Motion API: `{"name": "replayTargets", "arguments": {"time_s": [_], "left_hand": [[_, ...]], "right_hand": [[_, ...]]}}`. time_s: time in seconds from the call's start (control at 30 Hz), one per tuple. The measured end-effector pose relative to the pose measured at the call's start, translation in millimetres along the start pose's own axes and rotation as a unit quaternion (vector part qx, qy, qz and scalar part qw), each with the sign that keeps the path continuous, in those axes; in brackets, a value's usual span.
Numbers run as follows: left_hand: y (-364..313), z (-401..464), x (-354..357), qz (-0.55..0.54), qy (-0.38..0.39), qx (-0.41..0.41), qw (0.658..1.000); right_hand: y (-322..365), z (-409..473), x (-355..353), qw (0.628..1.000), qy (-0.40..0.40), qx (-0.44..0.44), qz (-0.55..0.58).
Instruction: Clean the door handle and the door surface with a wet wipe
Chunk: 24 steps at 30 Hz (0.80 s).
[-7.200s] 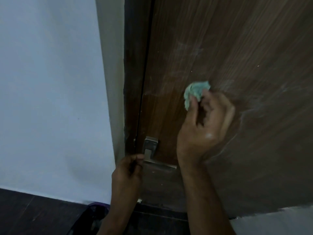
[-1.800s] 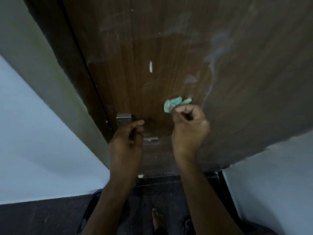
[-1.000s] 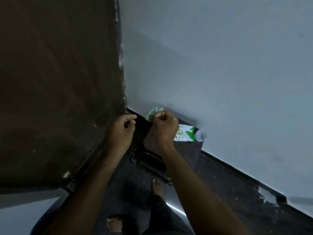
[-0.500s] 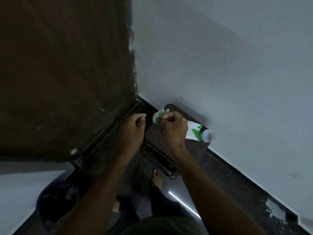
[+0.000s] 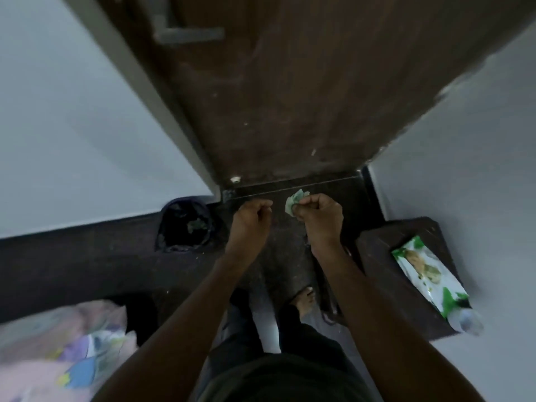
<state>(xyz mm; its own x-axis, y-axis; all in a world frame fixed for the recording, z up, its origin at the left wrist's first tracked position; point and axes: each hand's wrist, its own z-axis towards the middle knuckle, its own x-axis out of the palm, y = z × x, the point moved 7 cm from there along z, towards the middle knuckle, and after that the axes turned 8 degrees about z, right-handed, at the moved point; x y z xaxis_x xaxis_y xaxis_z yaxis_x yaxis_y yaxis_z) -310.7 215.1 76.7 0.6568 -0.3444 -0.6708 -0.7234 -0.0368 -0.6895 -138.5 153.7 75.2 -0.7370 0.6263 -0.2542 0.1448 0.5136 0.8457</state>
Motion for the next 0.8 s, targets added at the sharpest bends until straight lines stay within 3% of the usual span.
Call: {"name": "replayTargets", "arguments": {"time_s": [0.33, 0.47, 0.67, 0.8], "left_hand": [[178.2, -6.6, -129.7, -0.016, -0.091, -0.142, 0.986], [217.9, -7.0, -152.8, -0.033, -0.083, -0.188, 0.978], [262.9, -3.8, -181.9, -0.042, -0.13, -0.215, 0.967], [282.5, -1.6, -197.4, -0.061, -0.15, -0.225, 0.961]], "right_hand": [[-8.6, -65.1, 244.5, 0.977, 0.19, -0.039, -0.093], [-22.1, -74.2, 308.8, 0.964, 0.224, -0.063, -0.126], [-65.9, -67.6, 354.9, 0.965, 0.194, 0.013, -0.174], [-81.4, -65.0, 351.8, 0.963, 0.2, 0.015, -0.18]]}}
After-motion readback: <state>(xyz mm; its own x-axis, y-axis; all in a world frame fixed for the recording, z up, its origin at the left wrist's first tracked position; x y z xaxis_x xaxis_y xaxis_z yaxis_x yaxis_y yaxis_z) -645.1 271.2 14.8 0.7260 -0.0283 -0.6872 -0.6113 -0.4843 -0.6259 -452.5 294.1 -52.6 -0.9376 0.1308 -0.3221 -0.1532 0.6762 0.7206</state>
